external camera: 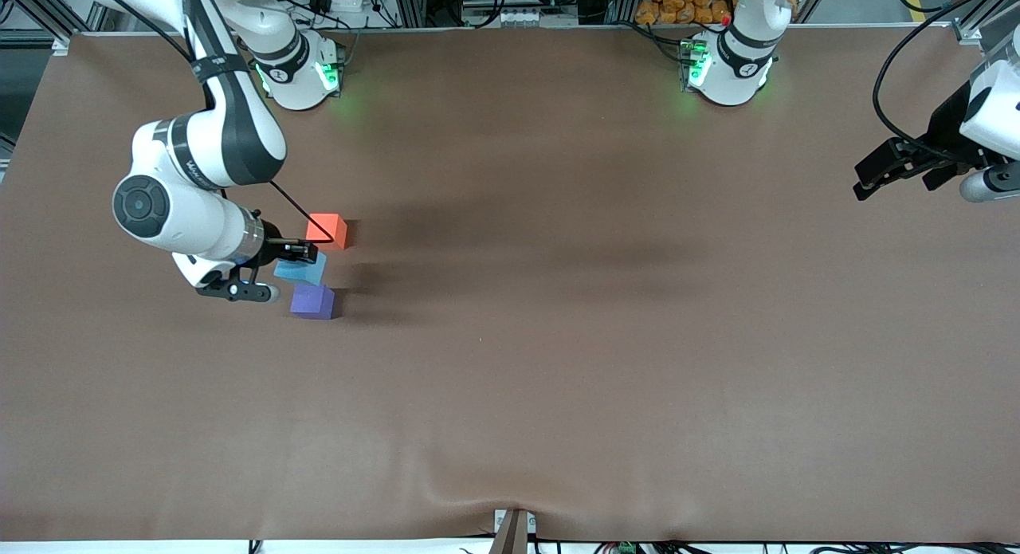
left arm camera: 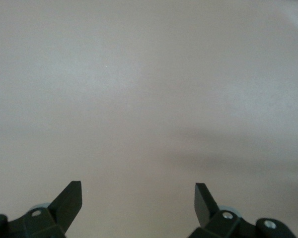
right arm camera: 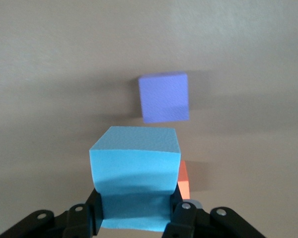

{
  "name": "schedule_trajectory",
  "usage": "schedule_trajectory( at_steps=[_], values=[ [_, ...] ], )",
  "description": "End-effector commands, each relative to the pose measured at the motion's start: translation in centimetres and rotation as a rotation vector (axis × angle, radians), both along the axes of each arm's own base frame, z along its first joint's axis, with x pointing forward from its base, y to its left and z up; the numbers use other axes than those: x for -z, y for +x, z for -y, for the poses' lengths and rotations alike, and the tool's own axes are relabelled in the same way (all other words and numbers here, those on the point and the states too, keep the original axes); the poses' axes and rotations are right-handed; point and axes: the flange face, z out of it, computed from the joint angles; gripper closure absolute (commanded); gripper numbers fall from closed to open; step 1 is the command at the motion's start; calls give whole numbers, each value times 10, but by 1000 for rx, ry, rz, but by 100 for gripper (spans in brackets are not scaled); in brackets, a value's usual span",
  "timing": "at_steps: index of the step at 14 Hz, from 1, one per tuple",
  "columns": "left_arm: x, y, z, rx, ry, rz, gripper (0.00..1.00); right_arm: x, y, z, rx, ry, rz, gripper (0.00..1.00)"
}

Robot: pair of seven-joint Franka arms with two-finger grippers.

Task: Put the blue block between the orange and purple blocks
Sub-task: 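Carry the blue block with the right gripper toward the orange block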

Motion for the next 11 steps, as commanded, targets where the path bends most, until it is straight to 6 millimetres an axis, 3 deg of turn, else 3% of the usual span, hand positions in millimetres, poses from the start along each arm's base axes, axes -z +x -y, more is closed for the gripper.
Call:
schedule_trajectory(
  at_steps=[1,11],
  values=[
    [-7,-5,-8,7,3,-4,0,0,-22,19,-17,24,12,67],
    [-7,-4,-11,0,6,-2,0,35,-32,23,-53,21,19,67]
  ],
)
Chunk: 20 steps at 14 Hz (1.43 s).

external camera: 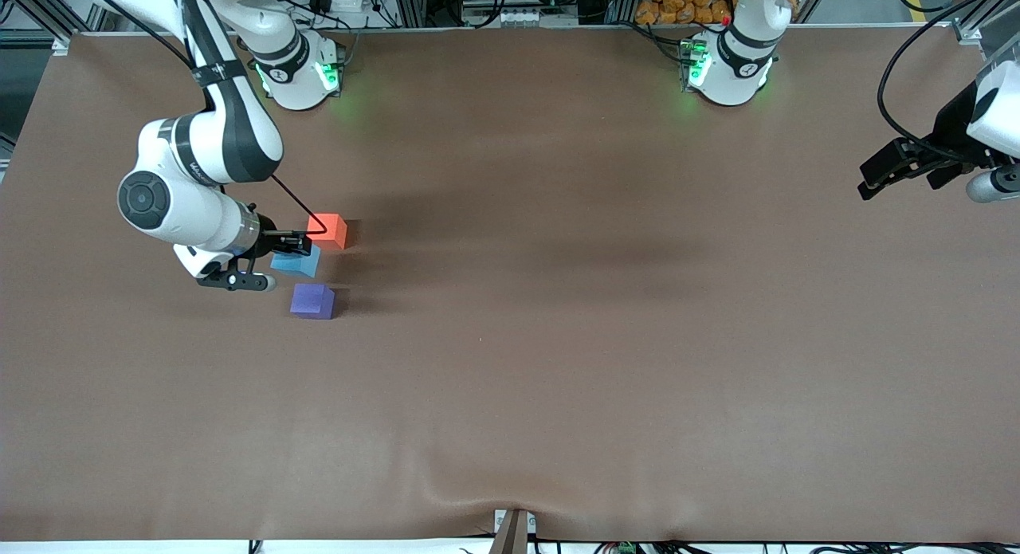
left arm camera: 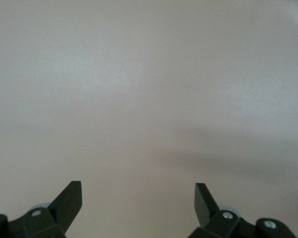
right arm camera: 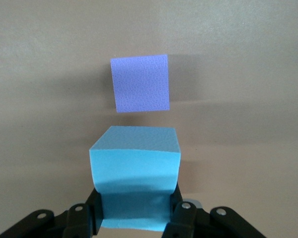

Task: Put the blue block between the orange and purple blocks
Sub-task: 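Lower the blue block between the orange and purple blocks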

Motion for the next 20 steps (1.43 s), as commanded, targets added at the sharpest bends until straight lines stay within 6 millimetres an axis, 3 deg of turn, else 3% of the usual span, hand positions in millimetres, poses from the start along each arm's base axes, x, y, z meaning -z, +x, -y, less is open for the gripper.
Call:
schedule_trajectory(
  at_steps=[1,20],
  values=[
    [-7,-4,-5,11,6,1,0,6,-10,1,-15,12,13,67],
    [4,4,2,25,7,-8,0,66,-17,-5,-70,-3,14,67]
  ],
)
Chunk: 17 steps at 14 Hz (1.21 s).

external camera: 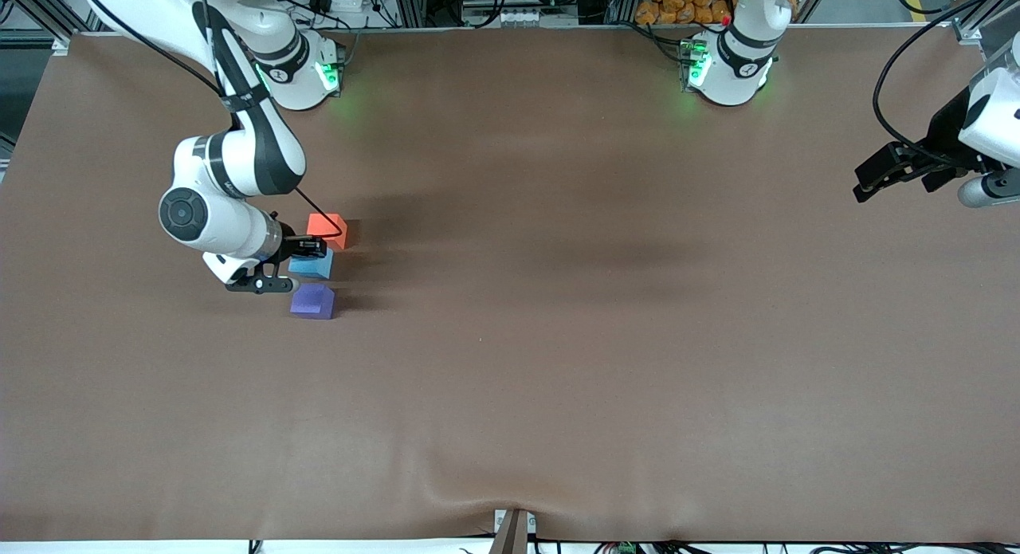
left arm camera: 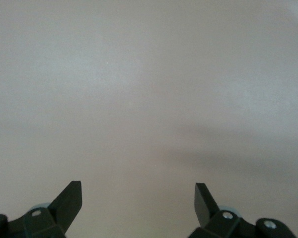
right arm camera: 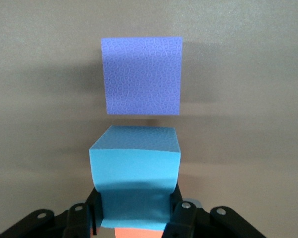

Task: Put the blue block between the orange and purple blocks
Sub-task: 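Lower the blue block between the orange and purple blocks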

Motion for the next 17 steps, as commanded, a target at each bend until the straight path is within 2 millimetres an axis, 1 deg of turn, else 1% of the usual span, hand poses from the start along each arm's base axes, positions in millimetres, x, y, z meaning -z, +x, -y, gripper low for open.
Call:
schedule_trajectory(
  at_steps=[1,4,8,12,14,17],
  values=[
    [-2,1,-2,17,6,3,0,12,-6,2,-9,3,19,67],
    [-2,1,-2,17,6,2,0,15,-6,2,-12,1,16,67],
    [-1,2,-3,14,6,2,0,32,-5,4,-21,-6,29,66],
    [1,3,-3,14,6,0,0,37,-6,7,-24,-7,27,65],
    [1,3,-3,14,6,-1,0,43,-6,8,-30,-8,33,63],
    [1,3,-3,14,6,0,0,46,-8,9,-28,-9,30,60]
  ],
)
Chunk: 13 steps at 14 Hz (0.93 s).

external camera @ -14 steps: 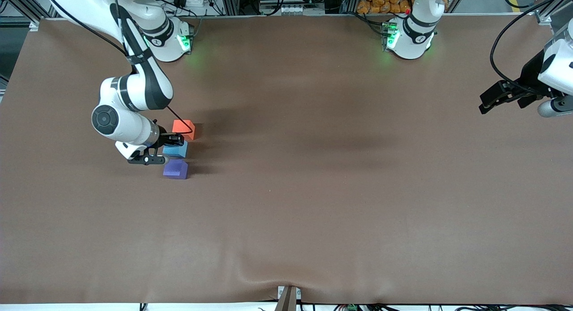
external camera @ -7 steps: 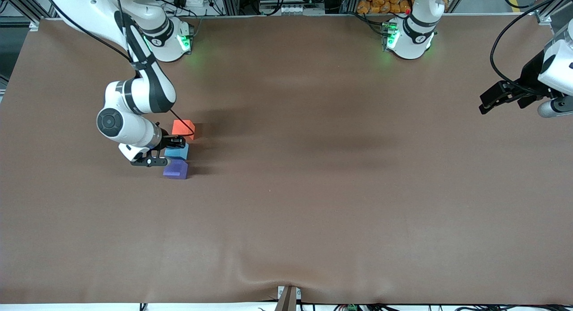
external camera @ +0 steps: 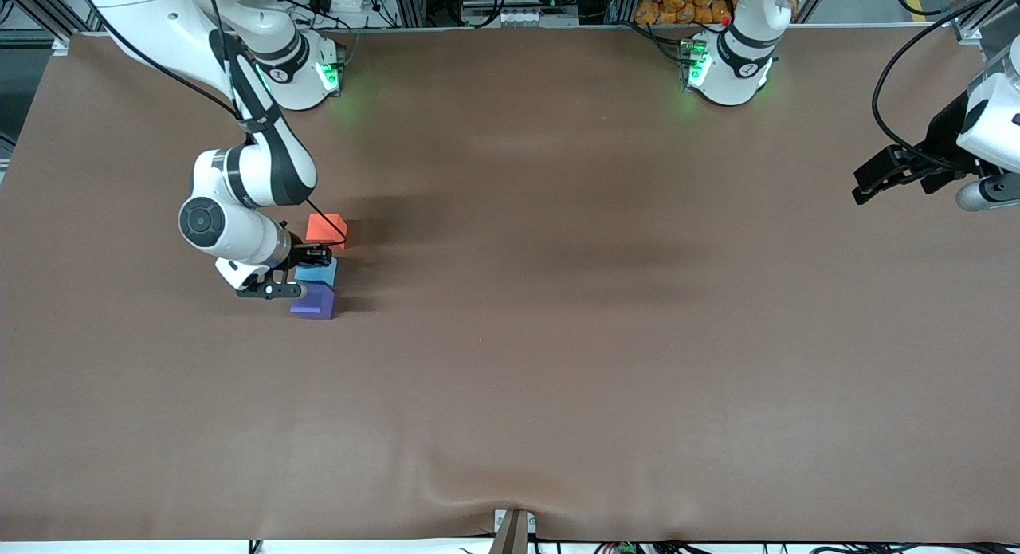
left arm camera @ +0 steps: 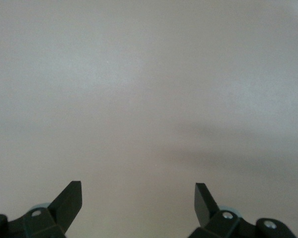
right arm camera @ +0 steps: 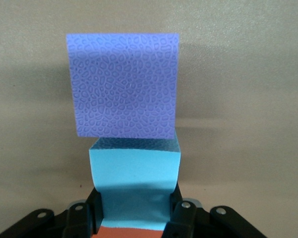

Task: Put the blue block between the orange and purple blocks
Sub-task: 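Lower the blue block between the orange and purple blocks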

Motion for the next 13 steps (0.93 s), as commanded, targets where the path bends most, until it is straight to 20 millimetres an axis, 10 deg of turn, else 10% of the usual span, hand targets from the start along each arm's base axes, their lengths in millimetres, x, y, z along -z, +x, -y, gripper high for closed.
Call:
schedule_trajectory(
  at_steps=[1,5,13],
  values=[
    [-2,1,-2,16,6,6,0,3,-5,4,-14,1,7,59],
    [-2,1,-2,16,6,3,0,4,-5,6,-8,1,4,0],
    [-2,1,-2,16,8,3,0,-35,7,0,-2,11,-50,0]
  ],
)
